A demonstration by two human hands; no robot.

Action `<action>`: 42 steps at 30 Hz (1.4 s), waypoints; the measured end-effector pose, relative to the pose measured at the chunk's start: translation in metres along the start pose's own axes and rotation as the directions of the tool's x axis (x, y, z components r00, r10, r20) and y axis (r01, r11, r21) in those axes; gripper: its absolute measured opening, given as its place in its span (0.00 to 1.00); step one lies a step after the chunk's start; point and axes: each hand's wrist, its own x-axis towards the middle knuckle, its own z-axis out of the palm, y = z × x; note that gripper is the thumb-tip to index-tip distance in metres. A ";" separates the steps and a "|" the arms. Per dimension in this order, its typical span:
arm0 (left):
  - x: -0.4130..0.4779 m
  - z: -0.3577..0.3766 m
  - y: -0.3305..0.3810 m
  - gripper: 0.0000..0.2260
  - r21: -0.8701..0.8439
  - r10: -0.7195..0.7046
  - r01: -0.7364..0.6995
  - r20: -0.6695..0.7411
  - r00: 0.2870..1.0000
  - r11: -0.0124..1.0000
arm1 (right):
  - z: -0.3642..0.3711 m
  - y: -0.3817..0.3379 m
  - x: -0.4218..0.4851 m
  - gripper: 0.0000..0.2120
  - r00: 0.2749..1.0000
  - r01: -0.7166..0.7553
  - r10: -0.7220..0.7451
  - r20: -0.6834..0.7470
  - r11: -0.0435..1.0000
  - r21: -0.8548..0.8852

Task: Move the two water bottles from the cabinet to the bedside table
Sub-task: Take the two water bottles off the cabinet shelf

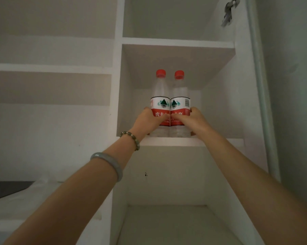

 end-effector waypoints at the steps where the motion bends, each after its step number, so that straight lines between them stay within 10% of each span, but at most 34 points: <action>1: -0.002 -0.001 0.002 0.25 0.020 0.010 -0.009 -0.011 1.000 1.000 | 0.000 0.000 -0.001 0.25 1.000 0.013 -0.013 -0.015 1.000 -0.001; 14: -0.053 -0.066 0.029 0.21 0.051 0.081 -0.076 -0.104 0.991 0.996 | -0.016 -0.038 -0.039 0.20 0.992 0.108 -0.097 -0.076 0.981 0.163; 24: -0.146 -0.160 -0.001 0.19 0.155 -0.025 0.061 -0.222 0.975 0.986 | 0.030 -0.064 -0.134 0.17 0.968 0.068 -0.180 0.176 0.860 0.505; 42: -0.399 -0.330 -0.068 0.27 0.275 -0.254 0.521 -0.636 0.729 0.808 | 0.259 -0.105 -0.358 0.25 0.657 -0.243 -0.410 0.632 0.679 0.693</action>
